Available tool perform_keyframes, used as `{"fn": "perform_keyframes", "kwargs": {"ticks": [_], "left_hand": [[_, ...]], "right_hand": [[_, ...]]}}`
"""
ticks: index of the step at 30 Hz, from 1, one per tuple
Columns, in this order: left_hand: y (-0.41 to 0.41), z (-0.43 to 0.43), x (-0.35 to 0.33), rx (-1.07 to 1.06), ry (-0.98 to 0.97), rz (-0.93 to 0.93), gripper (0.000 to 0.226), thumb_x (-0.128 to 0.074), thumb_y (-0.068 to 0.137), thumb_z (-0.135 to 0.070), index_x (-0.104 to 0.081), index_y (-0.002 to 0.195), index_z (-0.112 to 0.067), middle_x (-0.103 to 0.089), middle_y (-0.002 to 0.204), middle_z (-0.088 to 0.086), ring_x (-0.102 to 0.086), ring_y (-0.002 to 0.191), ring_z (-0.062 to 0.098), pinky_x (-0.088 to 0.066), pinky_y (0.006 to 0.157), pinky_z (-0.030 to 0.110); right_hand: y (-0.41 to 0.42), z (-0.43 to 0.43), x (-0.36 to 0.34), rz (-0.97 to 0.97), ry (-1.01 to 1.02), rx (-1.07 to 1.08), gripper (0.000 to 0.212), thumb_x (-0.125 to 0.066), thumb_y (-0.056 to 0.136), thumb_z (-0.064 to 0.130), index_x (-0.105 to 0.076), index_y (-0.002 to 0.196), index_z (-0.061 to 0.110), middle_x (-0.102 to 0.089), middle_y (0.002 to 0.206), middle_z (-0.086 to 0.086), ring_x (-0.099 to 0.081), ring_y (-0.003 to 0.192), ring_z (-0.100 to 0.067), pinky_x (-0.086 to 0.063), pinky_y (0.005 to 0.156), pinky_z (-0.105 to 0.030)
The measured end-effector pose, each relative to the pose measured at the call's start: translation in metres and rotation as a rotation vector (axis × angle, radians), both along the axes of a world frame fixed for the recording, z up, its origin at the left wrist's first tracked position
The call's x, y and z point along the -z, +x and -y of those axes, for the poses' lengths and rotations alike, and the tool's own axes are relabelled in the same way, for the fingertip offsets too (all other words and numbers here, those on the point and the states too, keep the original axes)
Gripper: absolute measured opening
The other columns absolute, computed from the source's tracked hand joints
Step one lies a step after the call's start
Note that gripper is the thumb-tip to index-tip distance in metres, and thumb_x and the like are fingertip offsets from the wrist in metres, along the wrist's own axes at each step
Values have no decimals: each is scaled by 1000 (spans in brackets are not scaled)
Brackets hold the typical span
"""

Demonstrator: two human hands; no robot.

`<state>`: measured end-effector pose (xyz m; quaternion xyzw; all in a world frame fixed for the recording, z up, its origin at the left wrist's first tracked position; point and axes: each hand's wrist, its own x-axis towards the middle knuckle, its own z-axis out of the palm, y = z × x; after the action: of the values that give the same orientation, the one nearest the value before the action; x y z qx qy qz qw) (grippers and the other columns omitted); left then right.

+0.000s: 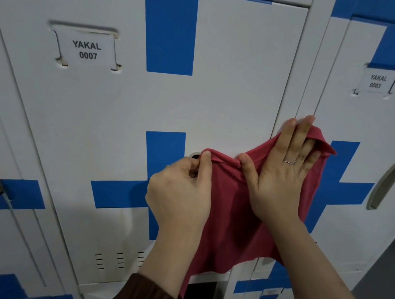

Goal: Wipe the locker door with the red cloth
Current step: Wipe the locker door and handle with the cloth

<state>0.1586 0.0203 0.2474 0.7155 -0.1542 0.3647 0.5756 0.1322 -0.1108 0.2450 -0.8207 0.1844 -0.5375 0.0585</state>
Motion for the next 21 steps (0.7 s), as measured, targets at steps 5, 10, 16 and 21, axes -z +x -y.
{"fn": "perform_keyframes", "kwargs": {"ticks": [5,10,16,21], "left_hand": [[0,1,1,-25,-5,15,38,-60,83,-33,-61,51,-13,-53,42,-1,-47,39,15,-31,47,15],[2,0,-1,-10,-16,-59,49,-52,87,-38,-45,45,-14,-34,36,-2,-28,36,9,-24,43,18],[-3,-1,1,72,-63,-94,33,-65,84,-40,-73,69,-11,-66,56,2,-62,56,21,-51,61,36],[-4,-3,9,100,-64,-141,22,-71,79,-35,-76,80,-13,-71,68,2,-66,67,19,-47,70,26]], "right_hand": [[0,0,0,2,6,0,86,-20,85,68,8,143,11,8,151,-16,21,135,-13,17,109,-40],[0,0,0,3,8,1,85,-19,85,68,10,143,13,9,151,-14,25,134,-12,18,109,-39],[0,-1,0,-6,15,-1,86,-19,85,69,11,143,13,9,151,-15,25,134,-12,18,109,-39],[0,-2,0,-4,12,-5,86,-20,85,68,9,143,12,9,151,-13,21,135,-13,18,109,-39]]}}
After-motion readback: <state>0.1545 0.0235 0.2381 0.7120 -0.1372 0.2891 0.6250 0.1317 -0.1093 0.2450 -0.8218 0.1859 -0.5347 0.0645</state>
